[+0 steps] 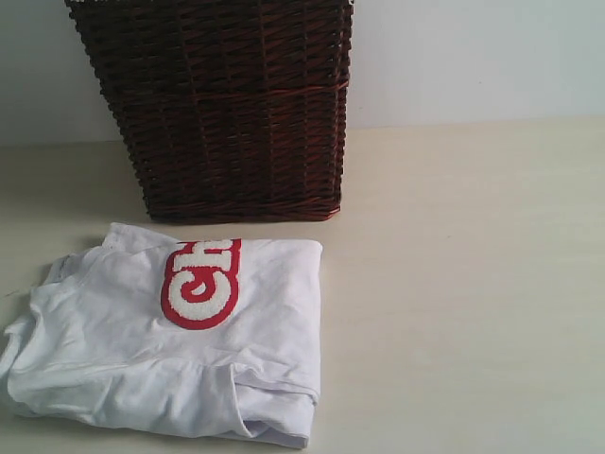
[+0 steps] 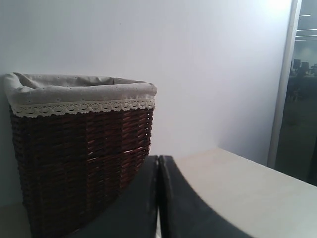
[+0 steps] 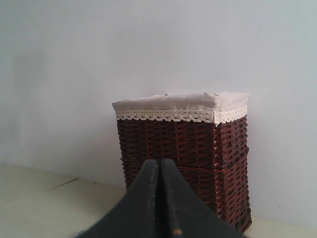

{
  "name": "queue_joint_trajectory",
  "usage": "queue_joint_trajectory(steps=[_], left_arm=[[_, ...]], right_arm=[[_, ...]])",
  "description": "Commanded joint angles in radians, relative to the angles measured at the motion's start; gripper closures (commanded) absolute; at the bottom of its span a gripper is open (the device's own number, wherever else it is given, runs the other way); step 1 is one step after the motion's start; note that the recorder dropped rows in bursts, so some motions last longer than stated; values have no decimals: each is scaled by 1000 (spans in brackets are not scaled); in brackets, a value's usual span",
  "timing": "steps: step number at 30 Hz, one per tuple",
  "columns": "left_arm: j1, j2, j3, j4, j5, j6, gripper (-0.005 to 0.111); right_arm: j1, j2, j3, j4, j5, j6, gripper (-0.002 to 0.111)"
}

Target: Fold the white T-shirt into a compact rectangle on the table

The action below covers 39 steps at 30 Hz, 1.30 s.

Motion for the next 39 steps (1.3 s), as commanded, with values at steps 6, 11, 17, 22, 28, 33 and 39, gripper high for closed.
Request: queue_joint_trajectory(steps=[6,11,17,22,28,33,39], left_arm=[[-4,-4,5,1,7,3,107],[-4,-4,5,1,7,3,107],[-4,-4,5,42,7,41,107],[-1,-4,5,107,5,-15,107],[48,-4,54,454,-137,-455,107],[159,-4,166,554,-310,-553,107],[352,-4,282,555,-372,-553,107]], right_arm=[[-6,-4,5,1,0,-2,108],[-6,-4,5,1,0,1,108],[-6,-4,5,1,0,1,108],[-6,-4,5,1,0,1,108],[-6,-4,5,1,0,1,108],[-6,-4,5,1,0,1,108],[-6,-4,5,1,0,1,108]])
